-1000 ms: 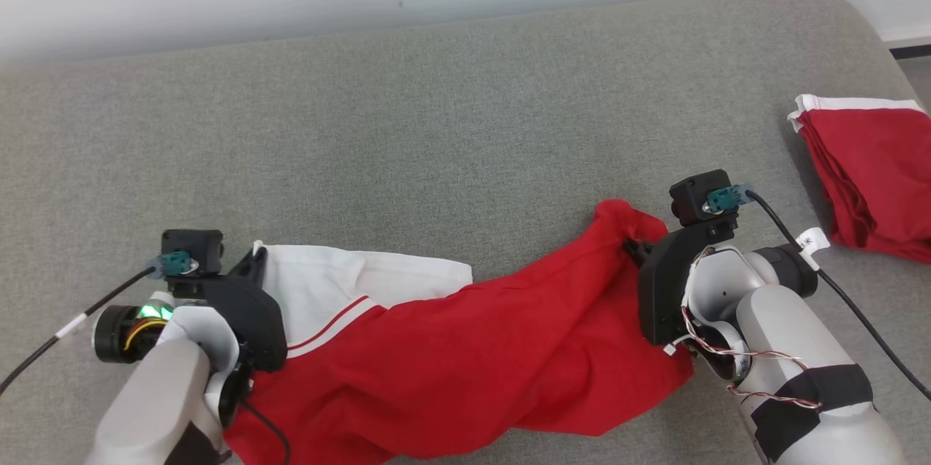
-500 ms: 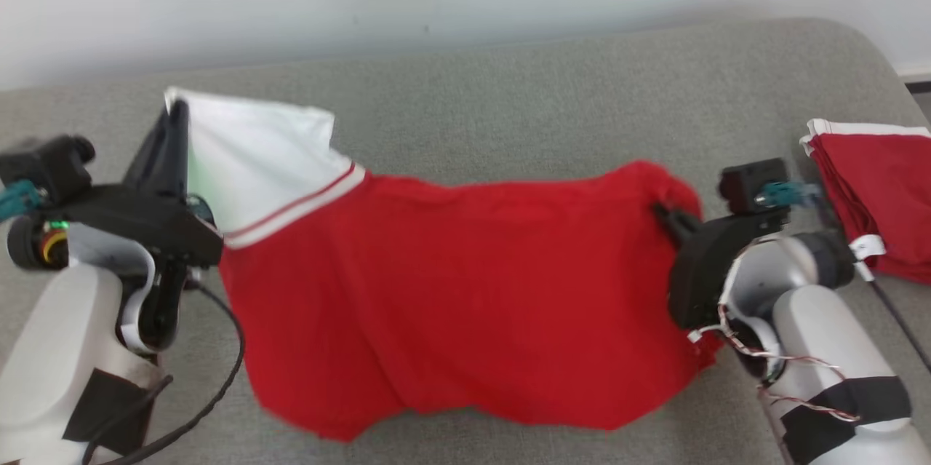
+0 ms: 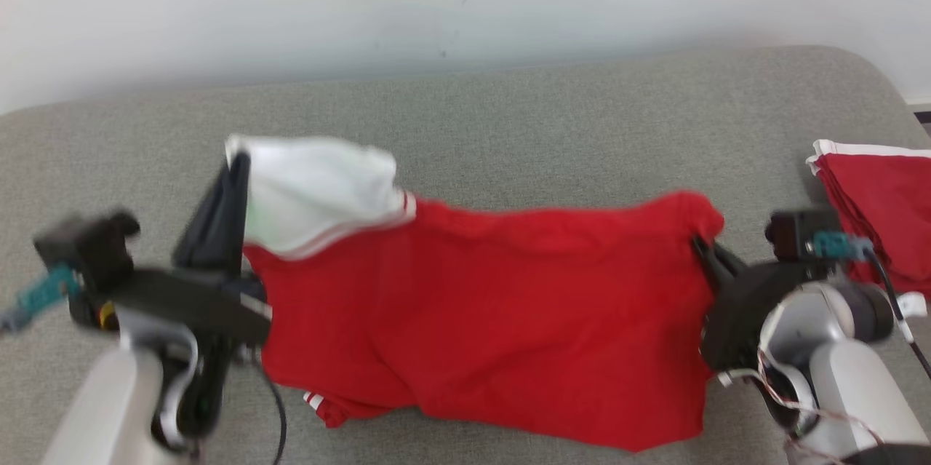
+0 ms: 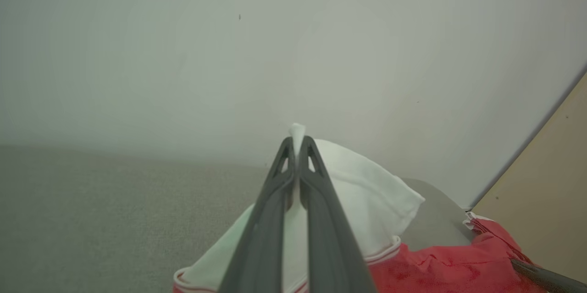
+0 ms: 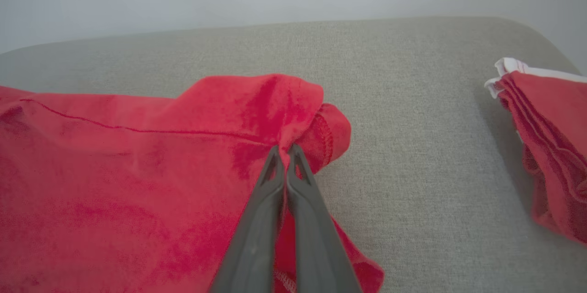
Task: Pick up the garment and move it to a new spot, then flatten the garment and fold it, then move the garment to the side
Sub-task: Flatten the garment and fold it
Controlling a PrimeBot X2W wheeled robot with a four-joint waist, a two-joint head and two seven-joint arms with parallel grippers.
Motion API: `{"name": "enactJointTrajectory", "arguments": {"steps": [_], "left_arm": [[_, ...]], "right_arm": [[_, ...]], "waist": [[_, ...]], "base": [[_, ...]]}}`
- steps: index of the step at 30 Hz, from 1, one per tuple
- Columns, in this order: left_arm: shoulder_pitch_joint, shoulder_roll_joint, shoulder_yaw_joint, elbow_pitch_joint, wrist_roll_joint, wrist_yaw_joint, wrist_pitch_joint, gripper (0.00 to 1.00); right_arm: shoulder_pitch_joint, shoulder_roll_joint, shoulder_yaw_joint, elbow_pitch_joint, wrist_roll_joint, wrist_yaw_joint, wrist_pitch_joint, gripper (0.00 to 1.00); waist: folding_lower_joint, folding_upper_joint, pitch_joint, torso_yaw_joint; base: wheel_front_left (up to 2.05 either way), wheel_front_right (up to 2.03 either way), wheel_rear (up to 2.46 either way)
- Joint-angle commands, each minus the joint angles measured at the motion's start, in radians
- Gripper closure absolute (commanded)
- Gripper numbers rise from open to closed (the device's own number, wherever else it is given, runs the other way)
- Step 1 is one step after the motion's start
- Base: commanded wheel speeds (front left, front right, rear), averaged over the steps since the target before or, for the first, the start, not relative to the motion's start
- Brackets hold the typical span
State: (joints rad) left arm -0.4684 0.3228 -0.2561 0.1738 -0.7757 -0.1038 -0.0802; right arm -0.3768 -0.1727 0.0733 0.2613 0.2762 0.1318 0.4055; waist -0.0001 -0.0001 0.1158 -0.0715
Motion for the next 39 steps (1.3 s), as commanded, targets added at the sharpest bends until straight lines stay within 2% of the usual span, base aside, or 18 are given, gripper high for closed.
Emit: {"name": "enactJointTrajectory", "arguments": {"steps": [1, 9, 18, 25, 30, 34, 39], "left_arm": [[0.049, 0.006, 0.004, -0.011, -0.005, 0.011, 0.000, 1.00], [0.270, -0.011, 0.004, -0.049, -0.030, 0.068, -0.012, 1.00], [0.336, -0.040, -0.022, 0.031, -0.019, 0.079, -0.044, 1.00], [0.328, -0.061, -0.044, 0.107, 0.010, 0.066, -0.099, 1.00], [0.286, -0.056, -0.035, 0.101, 0.030, 0.060, -0.136, 1.00], [0.220, -0.048, -0.052, 0.118, 0.049, 0.062, -0.106, 1.00], [0.081, -0.057, -0.087, 0.222, 0.094, 0.080, -0.064, 1.00]], "right_arm": [[0.027, 0.000, -0.014, -0.008, 0.009, -0.003, 0.009, 1.00], [0.145, 0.027, -0.067, 0.022, 0.016, -0.003, 0.036, 1.00], [0.162, 0.046, -0.078, 0.090, -0.010, -0.003, 0.018, 1.00], [0.162, 0.047, -0.083, 0.112, -0.024, -0.003, 0.006, 1.00], [0.158, 0.046, -0.088, 0.088, -0.012, -0.003, -0.015, 1.00], [0.135, 0.040, -0.073, 0.074, -0.006, -0.003, 0.007, 1.00], [0.064, 0.038, -0.049, 0.095, -0.018, -0.003, 0.029, 1.00]], "waist": [[0.0001, 0.0001, 0.004, 0.001], [0.0001, 0.0001, 0.007, 0.023], [0.0001, 0.0001, 0.004, 0.053], [0.0001, 0.0001, -0.014, 0.061], [0.0001, 0.0001, -0.022, 0.059], [0.0001, 0.0001, -0.008, 0.050], [0.0001, 0.0001, 0.040, 0.024]], "base": [[0.00, 0.00, 0.00], [0.00, 0.00, 0.00], [0.00, 0.00, 0.00], [0.00, 0.00, 0.00], [0.00, 0.00, 0.00], [0.00, 0.00, 0.00], [0.00, 0.00, 0.00]]}}
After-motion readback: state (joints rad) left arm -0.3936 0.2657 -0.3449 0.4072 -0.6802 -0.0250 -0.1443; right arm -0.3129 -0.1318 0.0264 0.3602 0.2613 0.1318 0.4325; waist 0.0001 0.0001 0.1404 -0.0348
